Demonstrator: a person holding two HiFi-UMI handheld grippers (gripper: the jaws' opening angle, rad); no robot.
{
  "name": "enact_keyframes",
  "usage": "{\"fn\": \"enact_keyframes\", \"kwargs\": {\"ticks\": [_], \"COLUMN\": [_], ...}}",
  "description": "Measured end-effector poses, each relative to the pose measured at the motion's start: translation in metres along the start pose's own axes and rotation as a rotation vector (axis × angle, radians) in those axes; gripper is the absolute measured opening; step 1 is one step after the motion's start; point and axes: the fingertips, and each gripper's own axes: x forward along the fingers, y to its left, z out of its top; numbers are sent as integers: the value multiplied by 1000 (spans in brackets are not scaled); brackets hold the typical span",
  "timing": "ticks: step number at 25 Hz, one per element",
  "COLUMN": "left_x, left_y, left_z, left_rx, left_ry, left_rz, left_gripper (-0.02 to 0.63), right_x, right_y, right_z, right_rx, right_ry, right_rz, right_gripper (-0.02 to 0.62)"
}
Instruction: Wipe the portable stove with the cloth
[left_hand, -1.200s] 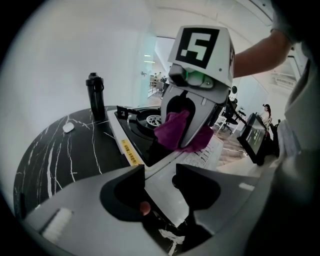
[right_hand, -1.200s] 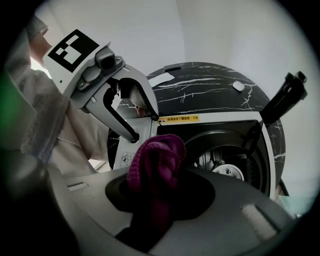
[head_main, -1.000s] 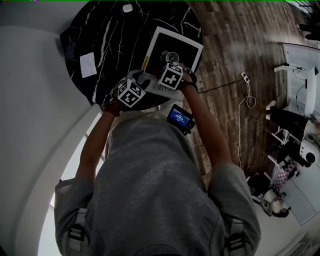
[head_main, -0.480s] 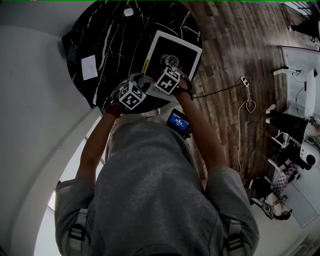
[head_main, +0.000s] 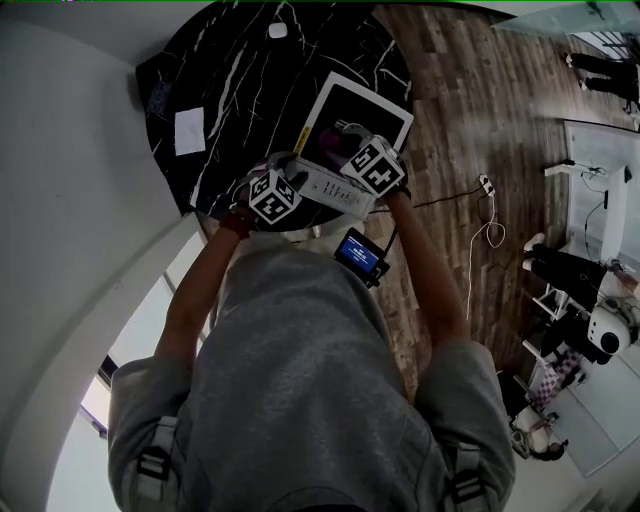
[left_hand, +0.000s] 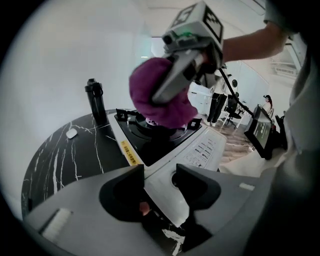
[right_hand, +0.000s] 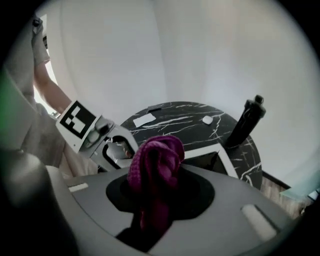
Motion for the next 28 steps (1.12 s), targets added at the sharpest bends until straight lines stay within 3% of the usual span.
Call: {"fn": "enact_keyframes", "kwargs": {"ticks": [5,13,20,23,28], "left_x": [1,-2,-1,-2,-2], "left_y": [-1,-2,1,-1,0], "left_z": [-1,1,2,2,2], "left_rx": [-3,-5,-23,-16,-5], "left_ry": [12,14,24,25,23], "left_rz": [1,1,-12,-16,-16], "left_gripper": [199,200,199,199,199], "right_x": [13,59,86,84,84], "right_y": [-62,-116,-122,-112,-102], "right_z": [46,47,34,29,26], "right_rx": [-35,-66,-124,-203,-215], "right_ry": [2,137,285,355,361], "right_rz": [-64,-107,-92,-66,-45], "right_gripper": [129,132,132,129,118]}}
